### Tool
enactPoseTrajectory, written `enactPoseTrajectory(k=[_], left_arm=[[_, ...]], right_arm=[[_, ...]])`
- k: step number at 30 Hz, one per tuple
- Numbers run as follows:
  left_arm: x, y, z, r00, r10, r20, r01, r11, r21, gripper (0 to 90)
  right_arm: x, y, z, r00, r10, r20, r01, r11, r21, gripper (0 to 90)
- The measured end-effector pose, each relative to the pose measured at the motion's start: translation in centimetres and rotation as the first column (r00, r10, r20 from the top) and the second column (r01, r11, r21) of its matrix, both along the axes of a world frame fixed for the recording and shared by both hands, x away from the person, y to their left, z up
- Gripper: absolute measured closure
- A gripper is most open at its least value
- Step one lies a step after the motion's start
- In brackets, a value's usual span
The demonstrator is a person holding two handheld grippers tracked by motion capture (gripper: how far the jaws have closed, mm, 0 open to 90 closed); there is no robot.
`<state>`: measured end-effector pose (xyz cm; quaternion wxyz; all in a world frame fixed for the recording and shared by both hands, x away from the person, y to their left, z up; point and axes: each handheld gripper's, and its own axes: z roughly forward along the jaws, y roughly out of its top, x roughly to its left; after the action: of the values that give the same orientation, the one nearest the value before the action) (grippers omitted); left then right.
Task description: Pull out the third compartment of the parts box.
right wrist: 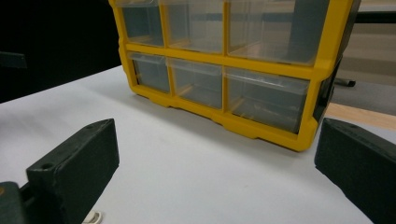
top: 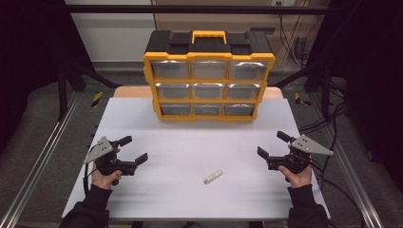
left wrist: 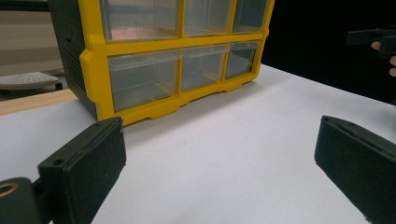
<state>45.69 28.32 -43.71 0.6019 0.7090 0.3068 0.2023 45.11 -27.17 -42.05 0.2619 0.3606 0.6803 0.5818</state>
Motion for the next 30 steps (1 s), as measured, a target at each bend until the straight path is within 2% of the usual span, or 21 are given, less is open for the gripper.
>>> enactPoseTrajectory(k=[4, 22, 30], left_arm=[[0.0, 0.0, 0.0, 1.0000, 0.000, -0.003, 0.000, 1.0000, 0.003, 1.7], [0.1, 0.1, -0.1, 0.9999, 0.009, -0.005, -0.009, 1.0000, 0.001, 1.7], [0.1, 0.1, -0.1, 0.9999, 0.012, -0.006, -0.012, 0.9999, 0.002, 1.7]], right_arm=[[0.1, 0.2, 0.5, 0.9999, -0.013, 0.000, 0.013, 0.9999, -0.004, 0.2], [0.7, 1.5, 2.5, 0.9984, -0.030, 0.047, 0.033, 0.9962, -0.080, 0.2], [0.9, 2.7, 3.7, 0.9960, -0.034, 0.082, 0.047, 0.9875, -0.151, 0.2]])
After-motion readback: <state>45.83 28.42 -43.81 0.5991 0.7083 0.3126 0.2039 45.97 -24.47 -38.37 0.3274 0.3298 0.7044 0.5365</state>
